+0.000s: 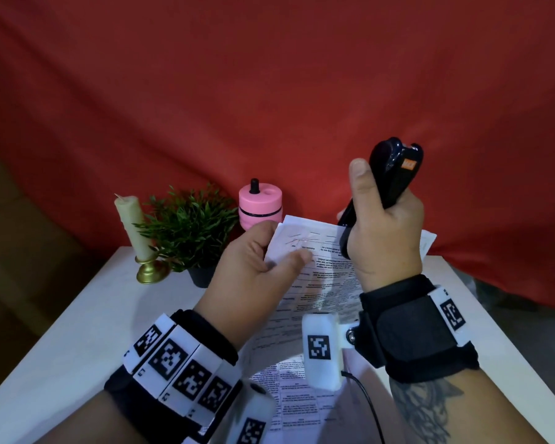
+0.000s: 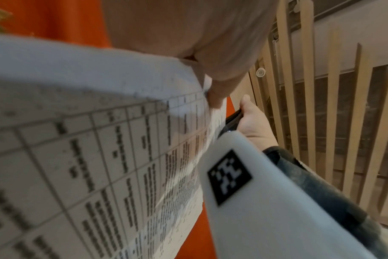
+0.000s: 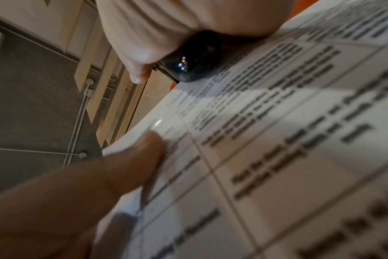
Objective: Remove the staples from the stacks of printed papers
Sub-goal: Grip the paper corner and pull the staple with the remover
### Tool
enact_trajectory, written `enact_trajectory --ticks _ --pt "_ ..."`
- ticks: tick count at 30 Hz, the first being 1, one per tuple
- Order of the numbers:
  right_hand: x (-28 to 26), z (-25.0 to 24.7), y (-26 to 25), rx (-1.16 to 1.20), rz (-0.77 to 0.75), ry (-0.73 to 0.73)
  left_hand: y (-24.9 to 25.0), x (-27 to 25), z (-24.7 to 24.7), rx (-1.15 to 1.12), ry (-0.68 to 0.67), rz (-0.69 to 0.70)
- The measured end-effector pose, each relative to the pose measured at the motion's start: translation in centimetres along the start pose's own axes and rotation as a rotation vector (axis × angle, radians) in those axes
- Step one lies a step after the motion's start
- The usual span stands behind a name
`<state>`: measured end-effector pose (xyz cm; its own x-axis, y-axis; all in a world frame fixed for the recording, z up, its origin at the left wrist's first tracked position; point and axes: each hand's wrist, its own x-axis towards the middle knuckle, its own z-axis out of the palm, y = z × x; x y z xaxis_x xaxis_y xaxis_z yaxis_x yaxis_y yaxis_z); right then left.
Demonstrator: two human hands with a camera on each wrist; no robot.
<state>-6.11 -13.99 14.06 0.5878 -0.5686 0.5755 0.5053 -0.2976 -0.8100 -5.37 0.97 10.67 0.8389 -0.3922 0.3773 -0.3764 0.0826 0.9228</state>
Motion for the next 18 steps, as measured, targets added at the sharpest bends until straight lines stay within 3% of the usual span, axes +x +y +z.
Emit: enact_trajectory --ticks 2,4,6,10,16,18 --pt "-0.3 0.1 0.5 0.049 0.053 -0.032 -0.5 0.3 0.0 0.010 -0.092 -0.047" --pt "-0.6 0.1 0.9 0.129 0.110 -0.071 -1.1 0.4 -0.3 0.113 -0.115 -0.008" --pt "-0.6 -0.1 1.2 0.205 0.136 -0.040 -1.7 0.5 -0.7 0.160 -0.079 0.061" --pt "-0.6 -0.9 1.3 0.275 0.102 0.072 -2.3 0.5 -1.3 0.035 0.027 0.157" --pt "-1.2 -1.1 0.8 0.344 0.015 0.072 -2.8 0.7 -2.4 0.399 0.048 0.516" --pt "-1.3 -1.1 0.8 0.325 0.000 0.039 -2.9 0.7 -2.4 0.435 0.055 0.549"
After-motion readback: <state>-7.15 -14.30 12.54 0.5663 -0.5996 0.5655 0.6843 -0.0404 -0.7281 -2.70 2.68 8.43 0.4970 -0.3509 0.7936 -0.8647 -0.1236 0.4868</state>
